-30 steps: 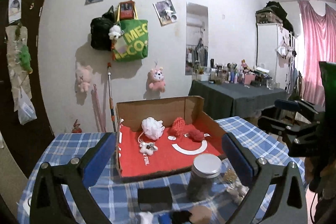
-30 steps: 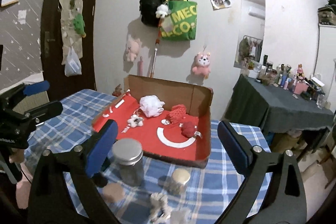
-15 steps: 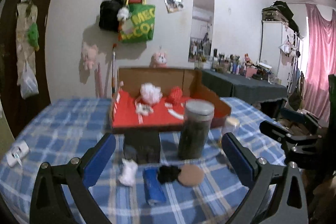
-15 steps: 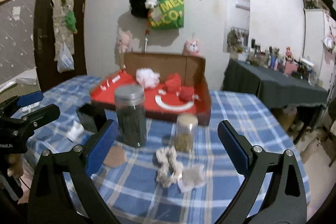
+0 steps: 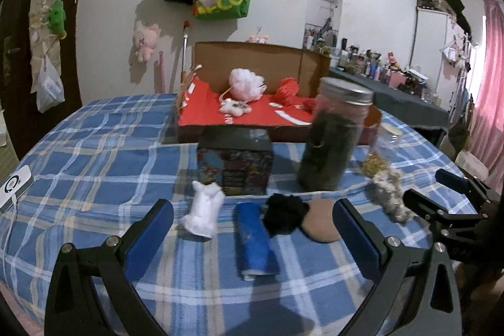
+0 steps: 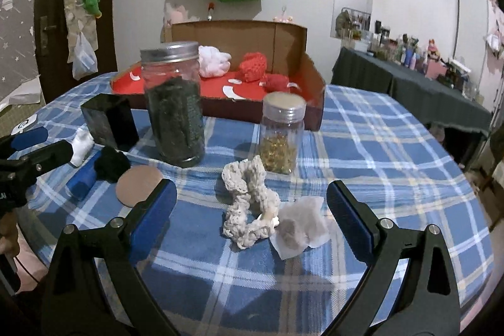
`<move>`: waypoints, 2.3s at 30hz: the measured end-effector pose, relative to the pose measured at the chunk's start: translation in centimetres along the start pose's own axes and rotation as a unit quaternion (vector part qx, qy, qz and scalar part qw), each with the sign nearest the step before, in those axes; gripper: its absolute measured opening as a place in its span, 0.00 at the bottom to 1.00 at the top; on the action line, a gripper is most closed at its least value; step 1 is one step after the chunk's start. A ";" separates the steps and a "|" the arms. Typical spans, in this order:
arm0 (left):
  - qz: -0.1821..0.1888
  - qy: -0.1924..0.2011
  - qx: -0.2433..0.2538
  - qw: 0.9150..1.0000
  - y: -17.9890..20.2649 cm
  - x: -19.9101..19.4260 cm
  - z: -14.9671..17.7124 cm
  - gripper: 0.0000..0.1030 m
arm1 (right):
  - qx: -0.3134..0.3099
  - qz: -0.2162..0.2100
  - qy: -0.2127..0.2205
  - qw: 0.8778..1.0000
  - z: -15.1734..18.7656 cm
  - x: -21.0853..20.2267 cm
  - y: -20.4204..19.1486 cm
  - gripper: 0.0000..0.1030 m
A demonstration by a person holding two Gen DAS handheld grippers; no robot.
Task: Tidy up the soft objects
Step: 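Move both tools down toward the remaining soft items on the table, then grasp the white cloth with the left tool while the right tool grasps the cream crocheted scrunchie, then lift both items and carry them over the red-lined box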
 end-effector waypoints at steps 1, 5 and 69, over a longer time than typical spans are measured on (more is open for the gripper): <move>-0.005 -0.004 -0.001 1.000 -0.2 0.3 0.0 1.00 | 0.002 -0.001 -0.003 1.000 0.0 0.2 0.1 0.95; -0.021 -0.017 -0.002 1.000 -1.1 1.5 0.0 1.00 | 0.005 -0.005 -0.018 1.000 0.0 1.3 0.5 0.95; 0.139 -0.095 0.045 0.985 4.3 3.3 -2.0 0.13 | 0.048 -0.120 -0.045 0.991 -0.7 1.4 1.9 0.26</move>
Point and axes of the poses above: each gripper's, at about its wrist camera, not at the fingertips, and x roughly the way its jaws point, y to its right, z to its underside, the point moved 1 cm from there along x, roughly the way its jaws point, and after that the axes turned 13 degrees about -z, right-handed, at the moved point
